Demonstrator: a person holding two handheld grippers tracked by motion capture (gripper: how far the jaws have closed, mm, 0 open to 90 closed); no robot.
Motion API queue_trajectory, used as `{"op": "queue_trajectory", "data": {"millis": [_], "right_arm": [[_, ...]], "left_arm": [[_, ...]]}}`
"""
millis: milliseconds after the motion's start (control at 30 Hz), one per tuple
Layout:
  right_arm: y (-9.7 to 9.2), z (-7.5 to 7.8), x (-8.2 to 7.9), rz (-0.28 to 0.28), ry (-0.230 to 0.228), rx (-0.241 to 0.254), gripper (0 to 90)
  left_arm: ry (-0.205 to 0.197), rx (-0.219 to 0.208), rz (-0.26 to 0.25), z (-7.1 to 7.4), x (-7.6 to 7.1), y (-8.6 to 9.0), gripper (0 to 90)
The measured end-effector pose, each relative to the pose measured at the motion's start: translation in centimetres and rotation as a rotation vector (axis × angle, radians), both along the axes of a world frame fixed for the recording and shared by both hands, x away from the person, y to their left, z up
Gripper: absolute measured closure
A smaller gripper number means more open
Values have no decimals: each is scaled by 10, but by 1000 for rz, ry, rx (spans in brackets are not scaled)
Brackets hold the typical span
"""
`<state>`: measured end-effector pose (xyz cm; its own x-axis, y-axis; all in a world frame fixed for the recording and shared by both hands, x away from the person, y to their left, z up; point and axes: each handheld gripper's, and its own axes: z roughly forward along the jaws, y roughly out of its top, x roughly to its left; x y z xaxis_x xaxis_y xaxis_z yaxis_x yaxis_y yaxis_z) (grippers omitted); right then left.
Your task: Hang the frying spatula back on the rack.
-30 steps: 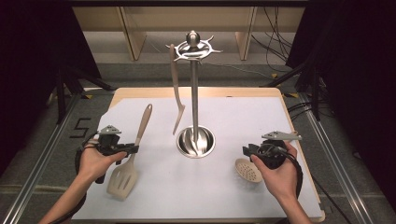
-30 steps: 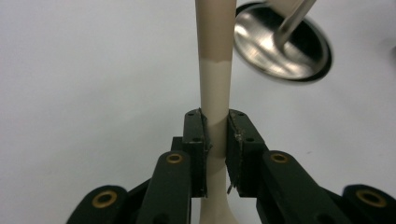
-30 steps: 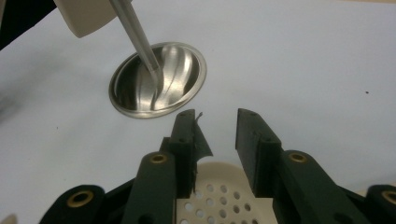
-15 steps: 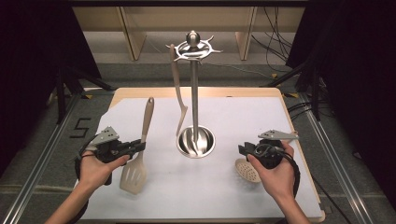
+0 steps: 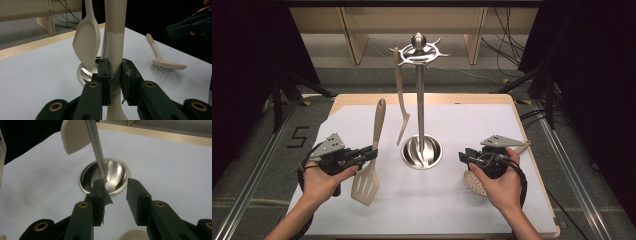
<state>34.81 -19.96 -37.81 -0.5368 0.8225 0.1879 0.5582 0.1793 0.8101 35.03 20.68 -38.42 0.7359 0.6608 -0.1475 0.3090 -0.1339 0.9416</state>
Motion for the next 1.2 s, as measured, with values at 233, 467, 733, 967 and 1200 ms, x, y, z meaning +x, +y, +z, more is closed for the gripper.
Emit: {"op": "queue_trajectory", "data": {"millis": [233, 467, 733, 967, 1200], "right_arm": [[3, 0, 0, 19, 2, 0, 680], [3, -4, 0, 14, 10, 0, 681], [0, -6, 1, 7, 16, -4, 682], [-2, -8, 3, 22, -7, -23, 682], [-3, -7, 3, 13, -11, -47, 682]], "left_arm": [[-37, -20, -15, 11, 2, -6, 780], [-73, -34, -25, 25, 6, -12, 780], [-99, -39, -36, 39, 10, -18, 780], [-112, -44, -48, 46, 14, -19, 780], [-118, -50, -70, 56, 19, -21, 780]]}}
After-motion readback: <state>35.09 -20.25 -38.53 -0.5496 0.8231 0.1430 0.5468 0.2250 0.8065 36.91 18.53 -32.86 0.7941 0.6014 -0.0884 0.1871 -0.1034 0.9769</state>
